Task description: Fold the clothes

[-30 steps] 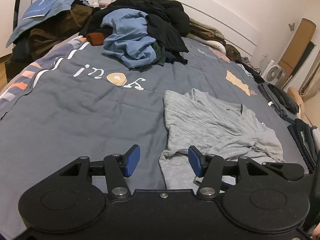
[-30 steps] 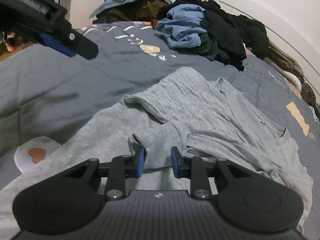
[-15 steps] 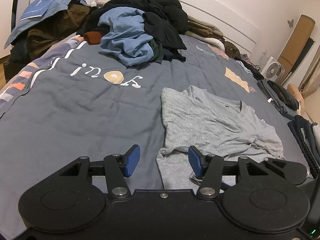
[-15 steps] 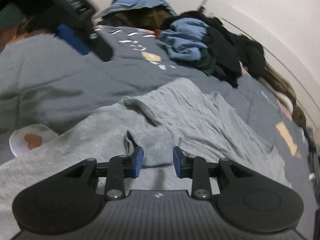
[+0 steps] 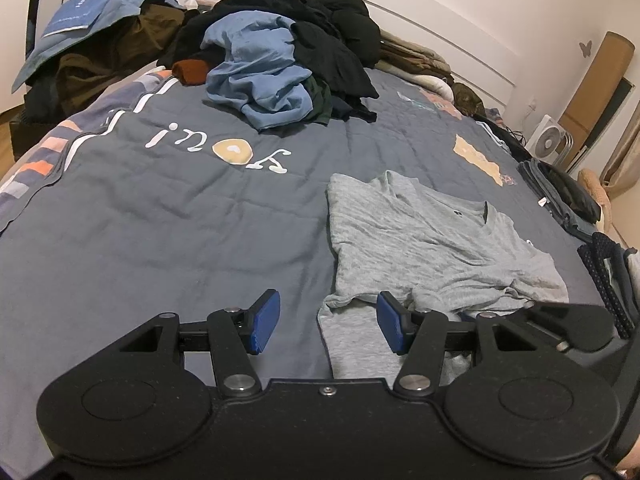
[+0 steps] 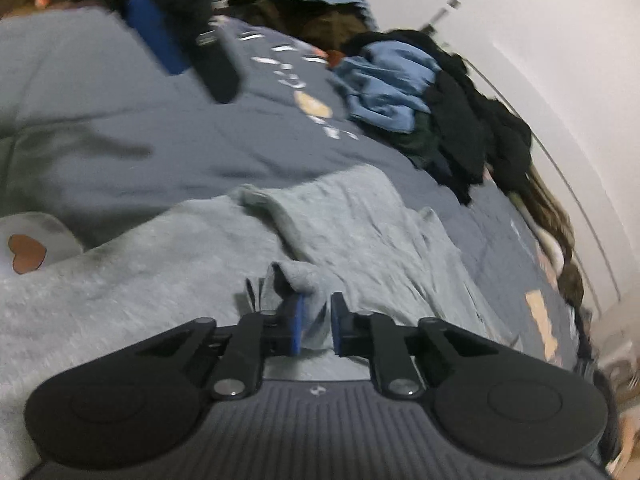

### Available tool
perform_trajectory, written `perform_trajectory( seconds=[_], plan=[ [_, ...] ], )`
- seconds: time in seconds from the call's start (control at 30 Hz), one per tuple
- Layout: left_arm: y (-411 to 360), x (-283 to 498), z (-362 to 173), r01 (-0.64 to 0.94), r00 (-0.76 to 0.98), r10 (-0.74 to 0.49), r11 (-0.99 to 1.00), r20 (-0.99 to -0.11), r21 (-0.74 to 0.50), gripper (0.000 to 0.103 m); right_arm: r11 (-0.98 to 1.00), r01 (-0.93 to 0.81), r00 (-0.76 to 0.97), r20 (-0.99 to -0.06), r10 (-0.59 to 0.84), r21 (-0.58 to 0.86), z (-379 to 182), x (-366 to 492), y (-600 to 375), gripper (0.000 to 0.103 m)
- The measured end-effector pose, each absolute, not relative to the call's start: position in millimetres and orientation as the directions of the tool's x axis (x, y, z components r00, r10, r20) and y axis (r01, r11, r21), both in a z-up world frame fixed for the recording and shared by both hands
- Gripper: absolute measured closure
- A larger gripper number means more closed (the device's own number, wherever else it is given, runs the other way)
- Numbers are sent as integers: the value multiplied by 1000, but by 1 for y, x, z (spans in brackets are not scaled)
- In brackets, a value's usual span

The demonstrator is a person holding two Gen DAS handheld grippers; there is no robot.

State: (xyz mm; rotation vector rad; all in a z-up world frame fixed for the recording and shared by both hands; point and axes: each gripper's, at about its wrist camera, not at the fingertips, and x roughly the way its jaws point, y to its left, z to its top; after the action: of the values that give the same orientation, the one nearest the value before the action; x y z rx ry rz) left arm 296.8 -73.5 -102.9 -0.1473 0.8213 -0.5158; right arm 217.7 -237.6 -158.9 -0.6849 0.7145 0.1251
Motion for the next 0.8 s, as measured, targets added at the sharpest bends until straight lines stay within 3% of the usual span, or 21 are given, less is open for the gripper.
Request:
perform_trajectory(
  seconds=[0.17, 0.43, 0.5, 0.8],
  plan=[
    [-80, 295, -105, 400, 560, -487, 867, -670, -296, 50, 813, -283, 753, -643, -141, -509, -152, 215, -259, 96],
    [-90, 291, -109, 429, 550, -477, 866, -686, -258, 50, 779, -360, 727, -678, -110, -513, -176, 215, -254, 92],
    [-94, 289, -112, 448, 542, -480, 859, -690, -246, 50, 791, -366, 726, -683, -87, -491, -178, 215, -254, 98],
    [-114, 274, -117, 549, 522, -532, 808, -667, -215, 50, 993, -118, 769, -632, 94, 5, -135, 197, -326, 100]
  ],
)
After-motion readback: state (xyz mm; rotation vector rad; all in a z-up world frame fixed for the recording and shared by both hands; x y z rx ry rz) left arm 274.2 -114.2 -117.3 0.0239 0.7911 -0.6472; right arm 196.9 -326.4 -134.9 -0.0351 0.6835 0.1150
